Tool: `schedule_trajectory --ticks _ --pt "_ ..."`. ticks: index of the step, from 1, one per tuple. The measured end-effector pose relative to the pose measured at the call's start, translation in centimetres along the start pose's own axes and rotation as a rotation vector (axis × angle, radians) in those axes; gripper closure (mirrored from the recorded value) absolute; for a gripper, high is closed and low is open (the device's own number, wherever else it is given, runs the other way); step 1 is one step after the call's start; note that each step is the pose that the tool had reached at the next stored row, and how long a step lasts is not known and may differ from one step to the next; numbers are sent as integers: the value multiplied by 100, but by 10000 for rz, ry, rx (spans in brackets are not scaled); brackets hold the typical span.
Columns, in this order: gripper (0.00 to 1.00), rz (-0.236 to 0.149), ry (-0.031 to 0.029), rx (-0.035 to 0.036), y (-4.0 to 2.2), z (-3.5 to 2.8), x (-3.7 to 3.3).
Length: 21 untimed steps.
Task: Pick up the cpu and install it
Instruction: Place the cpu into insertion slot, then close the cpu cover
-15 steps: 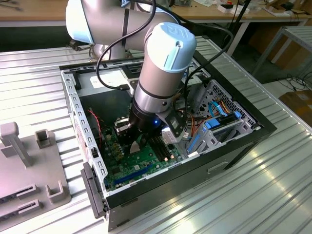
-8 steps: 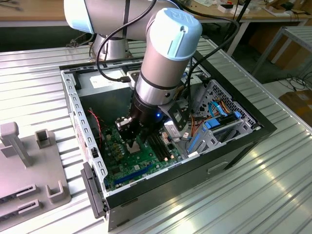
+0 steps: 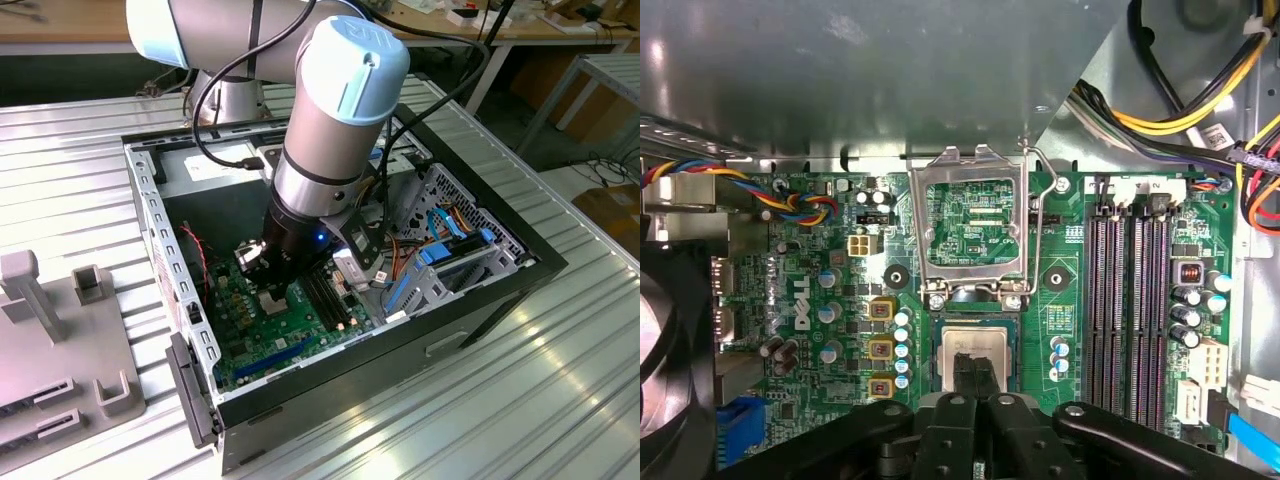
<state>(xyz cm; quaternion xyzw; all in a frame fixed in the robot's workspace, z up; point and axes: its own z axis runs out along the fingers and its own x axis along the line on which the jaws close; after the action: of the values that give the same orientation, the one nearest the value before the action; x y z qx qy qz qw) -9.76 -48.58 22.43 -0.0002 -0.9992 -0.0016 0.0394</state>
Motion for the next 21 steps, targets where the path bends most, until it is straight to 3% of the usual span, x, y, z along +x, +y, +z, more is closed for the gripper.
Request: schedule_trajectory --ticks 21 --pt "89 0 0 1 -1 0 -2"
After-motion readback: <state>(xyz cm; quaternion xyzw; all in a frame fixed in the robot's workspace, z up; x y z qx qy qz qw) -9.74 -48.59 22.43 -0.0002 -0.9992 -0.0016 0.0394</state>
